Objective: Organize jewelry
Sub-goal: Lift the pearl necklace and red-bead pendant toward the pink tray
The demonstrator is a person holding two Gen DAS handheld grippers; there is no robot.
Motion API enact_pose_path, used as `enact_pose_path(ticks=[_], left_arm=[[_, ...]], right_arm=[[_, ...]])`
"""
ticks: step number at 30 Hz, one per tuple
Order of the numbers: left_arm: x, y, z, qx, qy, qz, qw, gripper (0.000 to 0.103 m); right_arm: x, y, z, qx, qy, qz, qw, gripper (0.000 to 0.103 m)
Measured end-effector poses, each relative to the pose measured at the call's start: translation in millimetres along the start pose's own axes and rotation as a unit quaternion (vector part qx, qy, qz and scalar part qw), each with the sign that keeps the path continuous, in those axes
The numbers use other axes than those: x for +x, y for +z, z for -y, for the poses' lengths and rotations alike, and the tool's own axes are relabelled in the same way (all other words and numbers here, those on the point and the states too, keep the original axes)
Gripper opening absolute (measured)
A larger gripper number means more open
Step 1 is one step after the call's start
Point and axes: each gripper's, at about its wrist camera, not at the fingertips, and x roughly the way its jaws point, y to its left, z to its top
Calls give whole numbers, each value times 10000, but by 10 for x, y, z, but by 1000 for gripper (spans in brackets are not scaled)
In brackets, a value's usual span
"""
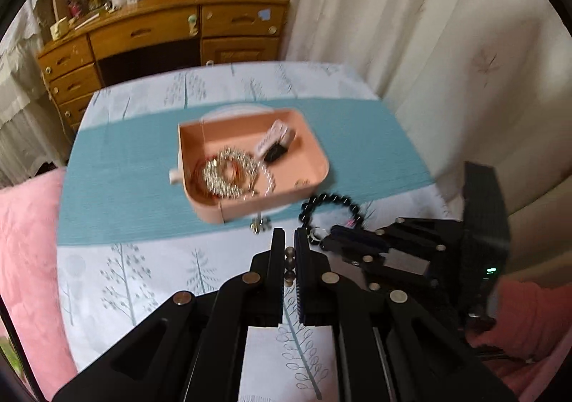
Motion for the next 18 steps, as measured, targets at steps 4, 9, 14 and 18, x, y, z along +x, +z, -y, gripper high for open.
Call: enact_pose_path(ticks=[4,9,14,18], left_arm=[[-270,264,33,33,-188,179,9997,3],[-595,580,90,209,-343,562,9976,3],[-789,890,176,591,-164,858,9944,3],[-802,1049,162,580,-121,1093,9922,3]], right_arm=[[-57,167,18,12,-65,174,9998,7],[-126,384,35,127,-143,431,9989,7],[-186,609,26,166,-228,659,9974,7],[-195,765,56,251,-385,801,9957,7]])
